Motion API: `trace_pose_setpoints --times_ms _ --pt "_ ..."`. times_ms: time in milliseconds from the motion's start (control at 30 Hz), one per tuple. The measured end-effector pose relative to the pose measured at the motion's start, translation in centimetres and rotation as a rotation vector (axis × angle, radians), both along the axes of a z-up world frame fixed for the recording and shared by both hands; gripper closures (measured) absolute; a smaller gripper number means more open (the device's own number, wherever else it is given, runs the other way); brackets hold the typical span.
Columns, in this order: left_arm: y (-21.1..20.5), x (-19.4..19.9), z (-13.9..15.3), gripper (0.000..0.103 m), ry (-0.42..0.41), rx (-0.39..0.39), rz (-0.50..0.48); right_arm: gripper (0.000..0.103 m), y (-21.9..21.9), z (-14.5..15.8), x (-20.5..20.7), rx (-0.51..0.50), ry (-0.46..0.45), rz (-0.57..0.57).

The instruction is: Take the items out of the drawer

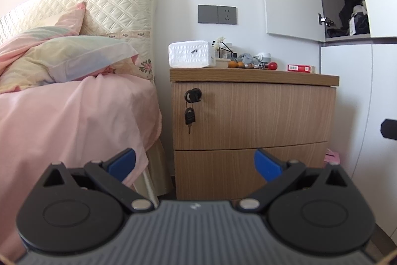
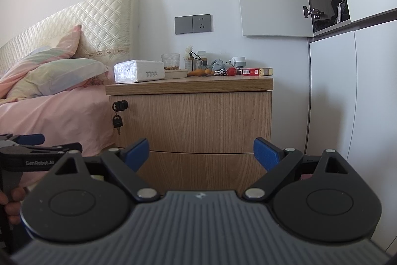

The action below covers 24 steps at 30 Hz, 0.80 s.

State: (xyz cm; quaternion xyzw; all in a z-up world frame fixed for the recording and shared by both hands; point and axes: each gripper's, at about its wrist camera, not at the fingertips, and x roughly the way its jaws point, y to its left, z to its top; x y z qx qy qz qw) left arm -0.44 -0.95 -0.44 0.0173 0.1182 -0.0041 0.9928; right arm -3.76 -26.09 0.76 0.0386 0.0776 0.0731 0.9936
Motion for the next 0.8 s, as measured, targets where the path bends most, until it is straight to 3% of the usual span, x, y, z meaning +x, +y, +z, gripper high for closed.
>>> trace_pose_setpoints --times_ms 567,800 --pt "0.1 0.4 0.2 0.000 -0.017 -0.001 -0.006 0.010 -1.1 0.2 0.1 0.039 0.002 -0.004" --pt "0.0 0.7 0.9 0.000 -0.039 0.000 -0.023 0.010 -1.9 1.8 0.7 0.058 -0.032 0.030"
